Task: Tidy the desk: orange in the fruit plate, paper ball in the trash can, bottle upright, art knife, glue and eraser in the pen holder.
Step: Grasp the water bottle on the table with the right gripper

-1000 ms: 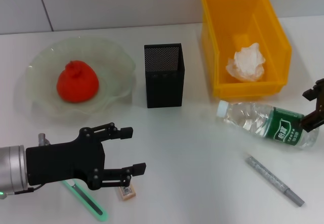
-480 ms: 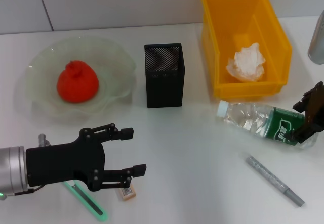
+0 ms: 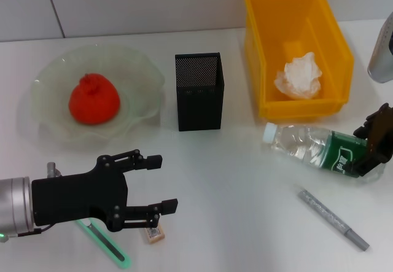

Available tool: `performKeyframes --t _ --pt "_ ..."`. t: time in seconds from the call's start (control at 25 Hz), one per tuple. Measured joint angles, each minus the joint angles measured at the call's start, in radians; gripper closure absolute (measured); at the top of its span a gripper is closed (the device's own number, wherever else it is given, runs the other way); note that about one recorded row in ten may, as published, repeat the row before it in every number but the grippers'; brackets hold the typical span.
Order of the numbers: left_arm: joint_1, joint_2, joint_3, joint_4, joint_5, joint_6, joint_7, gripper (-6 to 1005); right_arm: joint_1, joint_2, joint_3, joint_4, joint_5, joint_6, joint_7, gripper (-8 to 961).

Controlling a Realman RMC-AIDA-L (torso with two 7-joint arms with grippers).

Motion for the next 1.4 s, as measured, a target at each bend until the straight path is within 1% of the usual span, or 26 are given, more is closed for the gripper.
performKeyframes --t 0.4,0.6,1.4 --pt "-0.002 0.0 0.0 0.0 0.0 0.001 0.0 158 0.003 0.003 -0.004 0.03 -0.001 0.023 0.0 123" --pt "0.003 0.0 0.001 -0.001 0.002 0.001 0.0 159 0.006 0.01 -0.024 0.034 -0.002 0.037 0.0 123" --pt "0.013 -0.002 0.0 -0.011 0.0 -0.004 0.014 159 0.044 0.01 -0.04 0.127 -0.042 0.094 0.003 126"
